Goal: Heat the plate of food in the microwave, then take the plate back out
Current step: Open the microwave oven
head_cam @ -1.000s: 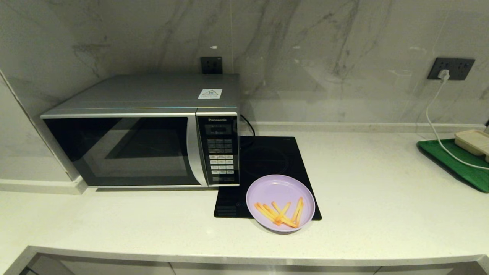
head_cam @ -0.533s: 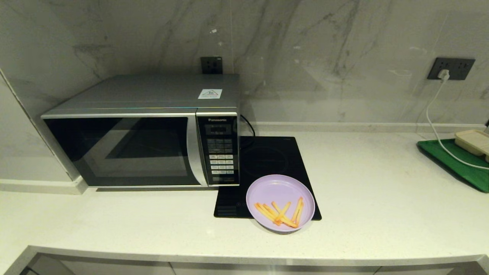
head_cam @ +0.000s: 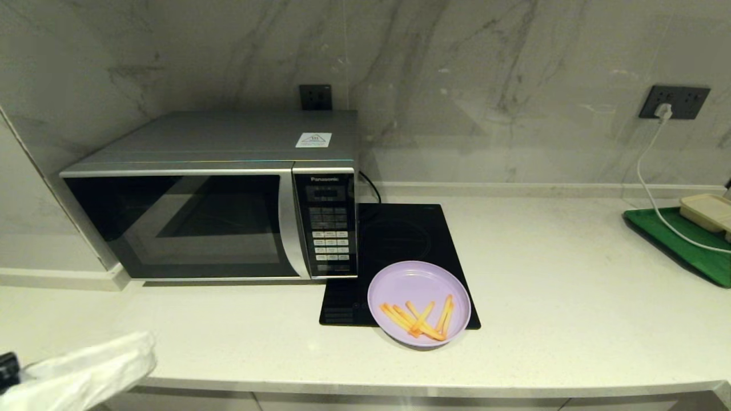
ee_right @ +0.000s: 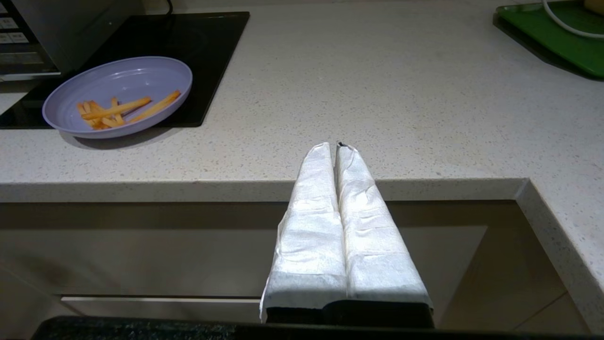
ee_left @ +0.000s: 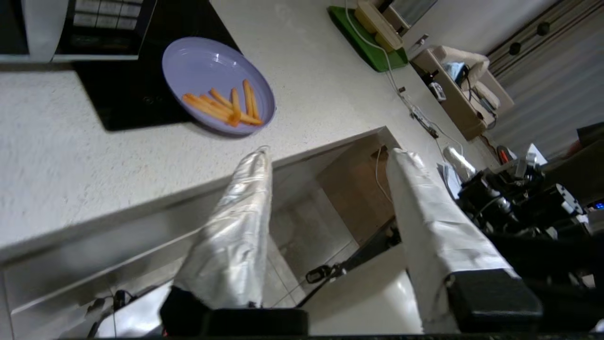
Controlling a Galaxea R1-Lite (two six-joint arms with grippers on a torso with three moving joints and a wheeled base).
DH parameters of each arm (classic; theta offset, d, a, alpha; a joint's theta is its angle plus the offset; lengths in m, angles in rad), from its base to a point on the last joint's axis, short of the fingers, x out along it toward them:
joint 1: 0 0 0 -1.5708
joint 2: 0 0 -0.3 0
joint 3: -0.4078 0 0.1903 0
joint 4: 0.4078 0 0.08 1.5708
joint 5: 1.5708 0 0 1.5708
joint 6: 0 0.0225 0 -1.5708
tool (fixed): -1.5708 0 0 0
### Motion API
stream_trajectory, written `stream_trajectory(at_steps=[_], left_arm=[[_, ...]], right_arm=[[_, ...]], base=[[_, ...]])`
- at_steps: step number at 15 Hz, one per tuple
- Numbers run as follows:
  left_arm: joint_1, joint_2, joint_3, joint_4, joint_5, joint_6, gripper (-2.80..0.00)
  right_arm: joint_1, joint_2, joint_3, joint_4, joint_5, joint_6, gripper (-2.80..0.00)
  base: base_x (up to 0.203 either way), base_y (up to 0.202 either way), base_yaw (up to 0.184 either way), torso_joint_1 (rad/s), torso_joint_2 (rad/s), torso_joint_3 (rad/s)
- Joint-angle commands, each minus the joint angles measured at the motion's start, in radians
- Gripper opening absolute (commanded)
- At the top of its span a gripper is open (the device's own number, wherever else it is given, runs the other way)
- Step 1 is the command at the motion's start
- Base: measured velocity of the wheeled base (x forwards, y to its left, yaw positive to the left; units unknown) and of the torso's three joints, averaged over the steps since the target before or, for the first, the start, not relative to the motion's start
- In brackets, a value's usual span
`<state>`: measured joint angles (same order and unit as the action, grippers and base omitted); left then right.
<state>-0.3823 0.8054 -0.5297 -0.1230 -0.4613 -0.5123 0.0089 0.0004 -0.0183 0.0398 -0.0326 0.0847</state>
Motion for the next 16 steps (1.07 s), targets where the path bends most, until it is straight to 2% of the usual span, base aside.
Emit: stream_trajectory(at_steps=[1, 3, 4, 5, 6, 8, 9, 10, 11, 12, 15, 16], left_arm=[[0.007, 0.174, -0.101, -0.078, -0.007, -0.003, 0.0], [0.075, 0.24, -0.25, -0.08, -0.02, 0.008, 0.0], [0.135, 0.27, -0.318, -0.072, -0.053, 0.015, 0.0], [0.217, 0.3, -0.354, -0.068, -0.14, 0.02, 0.0], [0.318, 0.333, -0.372, -0.07, -0.281, 0.021, 0.0], [0.535, 0.411, -0.43, -0.073, -0.612, 0.019, 0.0], [0.625, 0.442, -0.45, -0.071, -0.752, 0.015, 0.0], [0.675, 0.46, -0.443, -0.069, -0.847, 0.016, 0.0], [0.687, 0.463, -0.396, -0.073, -0.868, 0.032, 0.0], [0.669, 0.466, -0.314, -0.078, -0.816, 0.078, 0.0], [0.53, 0.496, -0.104, -0.09, -0.584, 0.309, 0.0], [0.499, 0.512, -0.078, -0.099, -0.553, 0.335, 0.0]], right_arm=[[0.0, 0.0, 0.0, 0.0, 0.0, 0.0, -2.8], [0.0, 0.0, 0.0, 0.0, -0.001, 0.0, -2.8], [0.0, 0.0, 0.0, 0.0, 0.0, 0.001, -2.8], [0.0, 0.0, 0.0, 0.0, -0.001, 0.001, -2.8], [0.0, 0.0, 0.0, 0.0, 0.0, 0.0, -2.8], [0.0, 0.0, 0.0, 0.0, -0.001, 0.001, -2.8], [0.0, 0.0, 0.0, 0.0, -0.001, 0.001, -2.8], [0.0, 0.0, 0.0, 0.0, 0.0, 0.0, -2.8], [0.0, 0.0, 0.0, 0.0, -0.001, 0.001, -2.8], [0.0, 0.0, 0.0, 0.0, 0.0, 0.0, -2.8], [0.0, 0.0, 0.0, 0.0, 0.0, 0.001, -2.8], [0.0, 0.0, 0.0, 0.0, 0.0, 0.0, -2.8]], base=[[0.0, 0.0, 0.0, 0.0, 0.0, 0.0], [0.0, 0.0, 0.0, 0.0, 0.0, 0.0], [0.0, 0.0, 0.0, 0.0, 0.0, 0.0], [0.0, 0.0, 0.0, 0.0, 0.0, 0.0], [0.0, 0.0, 0.0, 0.0, 0.0, 0.0], [0.0, 0.0, 0.0, 0.0, 0.0, 0.0], [0.0, 0.0, 0.0, 0.0, 0.0, 0.0], [0.0, 0.0, 0.0, 0.0, 0.0, 0.0], [0.0, 0.0, 0.0, 0.0, 0.0, 0.0], [0.0, 0.0, 0.0, 0.0, 0.0, 0.0], [0.0, 0.0, 0.0, 0.0, 0.0, 0.0], [0.0, 0.0, 0.0, 0.0, 0.0, 0.0]])
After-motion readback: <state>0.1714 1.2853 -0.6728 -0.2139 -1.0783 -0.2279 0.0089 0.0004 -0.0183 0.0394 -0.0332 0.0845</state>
